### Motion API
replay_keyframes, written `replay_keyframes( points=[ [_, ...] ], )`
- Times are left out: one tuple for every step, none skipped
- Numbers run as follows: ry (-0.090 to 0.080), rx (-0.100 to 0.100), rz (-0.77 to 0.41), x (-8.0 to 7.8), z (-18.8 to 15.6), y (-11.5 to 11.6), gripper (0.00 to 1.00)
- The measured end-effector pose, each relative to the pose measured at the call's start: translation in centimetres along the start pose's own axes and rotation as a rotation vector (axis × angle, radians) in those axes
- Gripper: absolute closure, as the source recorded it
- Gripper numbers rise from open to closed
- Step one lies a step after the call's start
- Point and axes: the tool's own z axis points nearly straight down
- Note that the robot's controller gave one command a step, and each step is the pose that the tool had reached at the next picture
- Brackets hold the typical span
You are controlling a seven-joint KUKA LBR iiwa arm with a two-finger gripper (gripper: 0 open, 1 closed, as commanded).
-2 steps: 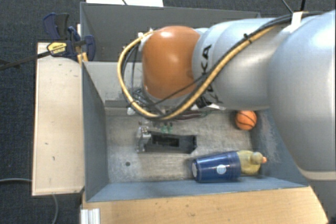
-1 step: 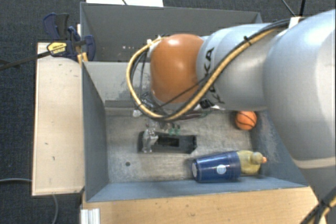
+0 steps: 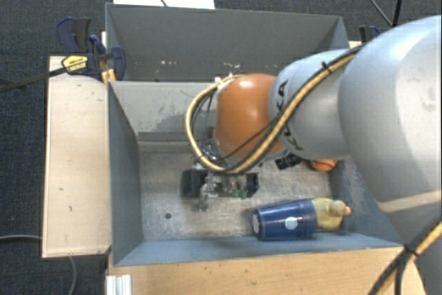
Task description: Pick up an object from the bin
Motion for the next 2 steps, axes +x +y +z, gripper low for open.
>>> replay_keyframes(
  points=[
    [0.0, 0.0, 0.002, 0.0, 0.0, 0.0, 1.0],
    [0.019, 0.008, -0.028, -0.8, -13.8, -0.1, 1.0]
  ],
)
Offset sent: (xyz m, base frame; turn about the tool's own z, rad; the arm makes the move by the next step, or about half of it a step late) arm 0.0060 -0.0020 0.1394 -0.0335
